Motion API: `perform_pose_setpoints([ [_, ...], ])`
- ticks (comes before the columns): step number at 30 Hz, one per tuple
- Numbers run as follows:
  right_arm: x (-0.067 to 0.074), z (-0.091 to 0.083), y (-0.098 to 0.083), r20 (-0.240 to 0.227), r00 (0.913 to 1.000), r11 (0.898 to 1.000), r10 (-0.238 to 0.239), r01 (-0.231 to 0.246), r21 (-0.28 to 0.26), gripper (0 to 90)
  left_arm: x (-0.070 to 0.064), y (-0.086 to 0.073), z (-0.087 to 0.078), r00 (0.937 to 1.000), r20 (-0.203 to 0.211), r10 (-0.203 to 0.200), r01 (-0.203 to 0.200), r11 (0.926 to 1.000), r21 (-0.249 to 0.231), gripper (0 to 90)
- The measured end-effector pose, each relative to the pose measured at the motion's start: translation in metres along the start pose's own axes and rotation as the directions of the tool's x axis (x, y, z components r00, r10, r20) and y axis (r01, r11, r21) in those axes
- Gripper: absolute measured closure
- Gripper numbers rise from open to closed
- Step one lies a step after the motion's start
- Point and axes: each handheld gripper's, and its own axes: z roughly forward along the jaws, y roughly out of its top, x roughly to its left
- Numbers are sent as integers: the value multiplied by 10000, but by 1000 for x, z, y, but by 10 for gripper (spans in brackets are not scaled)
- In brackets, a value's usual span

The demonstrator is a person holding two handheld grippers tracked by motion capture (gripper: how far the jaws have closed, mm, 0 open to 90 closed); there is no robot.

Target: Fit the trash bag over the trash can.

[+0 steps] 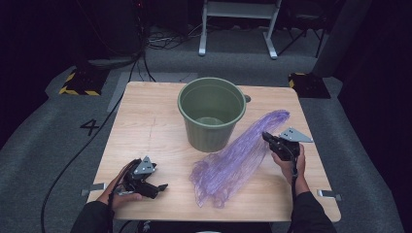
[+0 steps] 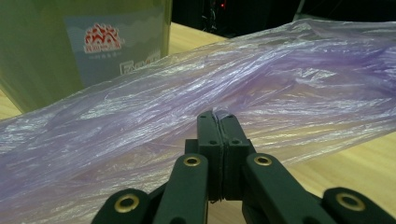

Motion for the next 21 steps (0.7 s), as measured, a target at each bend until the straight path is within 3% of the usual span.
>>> perform_pose_setpoints([
  [3, 1, -2, 5, 67, 9999, 9998, -138, 139, -113, 898, 2, 1, 0, 10000, 17, -4, 4, 10000, 56, 97],
  [8, 4, -6, 14, 269, 9988, 9987, -398, 406, -292, 898, 13, 10, -1, 9994, -33, -336, 336, 9993, 187, 167],
  [13, 7, -11, 24, 431, 9972, 9969, -619, 638, -454, 898, 16, 27, -10, 9989, -83, -468, 465, 9982, -372, 168],
  [15, 9, -13, 27, 469, 9970, 9964, -622, 647, -550, 897, 13, 38, -13, 9988, 117, -471, 479, 9958, -778, 168],
  [21, 14, -18, 38, 390, 9984, 9946, -399, 435, -940, 897, 0, 77, -14, 9991, 420, -20, 86, 9873, -1584, 164],
])
